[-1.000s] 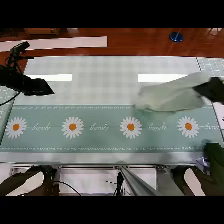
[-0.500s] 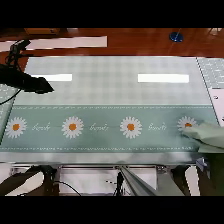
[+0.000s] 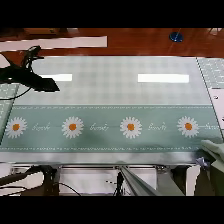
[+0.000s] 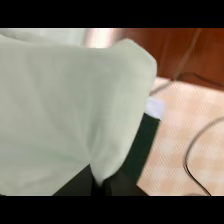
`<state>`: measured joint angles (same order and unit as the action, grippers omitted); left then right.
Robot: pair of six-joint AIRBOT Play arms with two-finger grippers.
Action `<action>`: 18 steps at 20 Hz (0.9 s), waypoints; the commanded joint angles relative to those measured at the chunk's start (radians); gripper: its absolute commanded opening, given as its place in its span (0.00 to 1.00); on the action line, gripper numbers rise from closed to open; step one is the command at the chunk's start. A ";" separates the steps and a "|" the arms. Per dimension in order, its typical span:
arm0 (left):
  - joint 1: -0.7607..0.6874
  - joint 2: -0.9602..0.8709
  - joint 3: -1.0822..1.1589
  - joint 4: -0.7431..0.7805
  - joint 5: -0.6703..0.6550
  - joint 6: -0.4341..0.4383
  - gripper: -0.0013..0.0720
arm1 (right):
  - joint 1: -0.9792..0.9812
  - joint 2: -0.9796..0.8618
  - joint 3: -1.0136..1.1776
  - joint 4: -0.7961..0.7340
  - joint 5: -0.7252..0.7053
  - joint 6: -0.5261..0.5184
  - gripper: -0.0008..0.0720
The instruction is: Fold the shirts.
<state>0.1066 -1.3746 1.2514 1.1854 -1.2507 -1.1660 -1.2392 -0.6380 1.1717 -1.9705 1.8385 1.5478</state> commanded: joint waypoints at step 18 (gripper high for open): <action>0.136 -0.072 0.001 0.008 0.246 -0.017 0.54 | -0.063 0.074 -0.698 -0.521 -0.280 -0.022 0.63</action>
<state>0.2409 -1.4464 1.2514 1.1931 -1.0138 -1.1816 -1.3025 -0.5659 0.5251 -2.4428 1.6417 1.5047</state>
